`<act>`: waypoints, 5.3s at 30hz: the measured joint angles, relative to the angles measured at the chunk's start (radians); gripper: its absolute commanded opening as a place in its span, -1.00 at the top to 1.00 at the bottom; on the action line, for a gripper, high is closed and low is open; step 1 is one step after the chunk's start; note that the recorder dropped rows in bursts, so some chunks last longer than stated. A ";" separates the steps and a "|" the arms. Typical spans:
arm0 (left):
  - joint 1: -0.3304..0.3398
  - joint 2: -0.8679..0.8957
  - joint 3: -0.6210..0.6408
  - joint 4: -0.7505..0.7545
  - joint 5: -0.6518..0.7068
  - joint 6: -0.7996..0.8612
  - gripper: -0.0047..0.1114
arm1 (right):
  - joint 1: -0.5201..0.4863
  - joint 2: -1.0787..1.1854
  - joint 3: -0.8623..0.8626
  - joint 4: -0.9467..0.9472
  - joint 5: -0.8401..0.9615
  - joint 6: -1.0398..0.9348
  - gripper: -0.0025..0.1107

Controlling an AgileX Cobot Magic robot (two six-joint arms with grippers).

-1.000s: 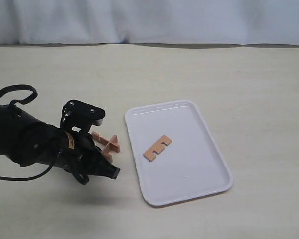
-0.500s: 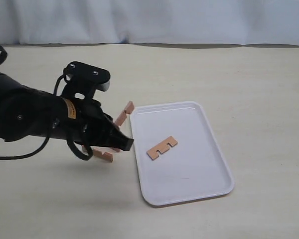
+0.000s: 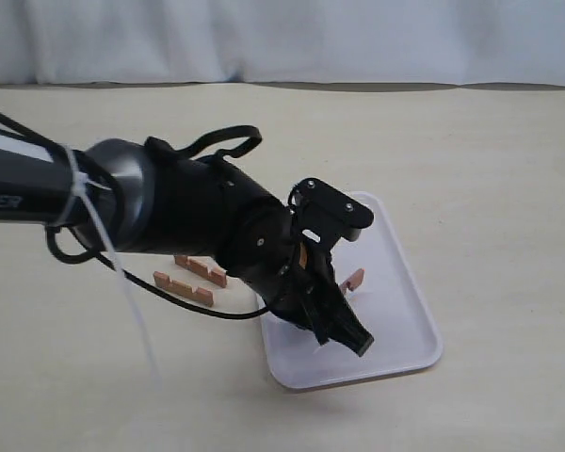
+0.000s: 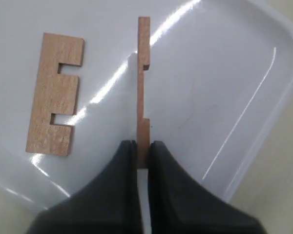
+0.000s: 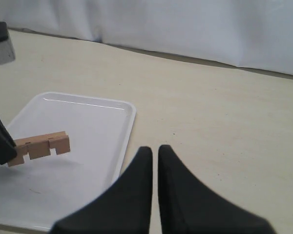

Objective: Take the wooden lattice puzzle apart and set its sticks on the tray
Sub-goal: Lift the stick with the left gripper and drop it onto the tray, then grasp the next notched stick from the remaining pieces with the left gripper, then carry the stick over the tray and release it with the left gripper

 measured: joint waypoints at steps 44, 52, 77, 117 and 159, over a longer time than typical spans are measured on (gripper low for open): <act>0.323 -0.395 0.479 0.216 -0.137 -0.203 -0.18 | 0.000 0.000 0.000 0.000 0.000 0.000 0.88; 0.323 -0.339 0.483 0.229 -0.231 -0.203 -0.60 | 0.000 0.000 0.000 0.000 0.000 0.000 0.88; 0.323 -0.171 0.483 0.231 -0.369 -0.203 -0.59 | 0.000 0.000 0.000 0.000 0.000 0.000 0.88; 0.185 -0.164 0.118 0.105 -0.374 -0.206 0.92 | 0.000 0.000 0.000 0.000 0.000 0.000 0.88; 0.234 -0.248 -0.125 0.363 0.389 -0.206 -0.66 | 0.000 0.000 0.000 0.000 0.000 0.000 0.88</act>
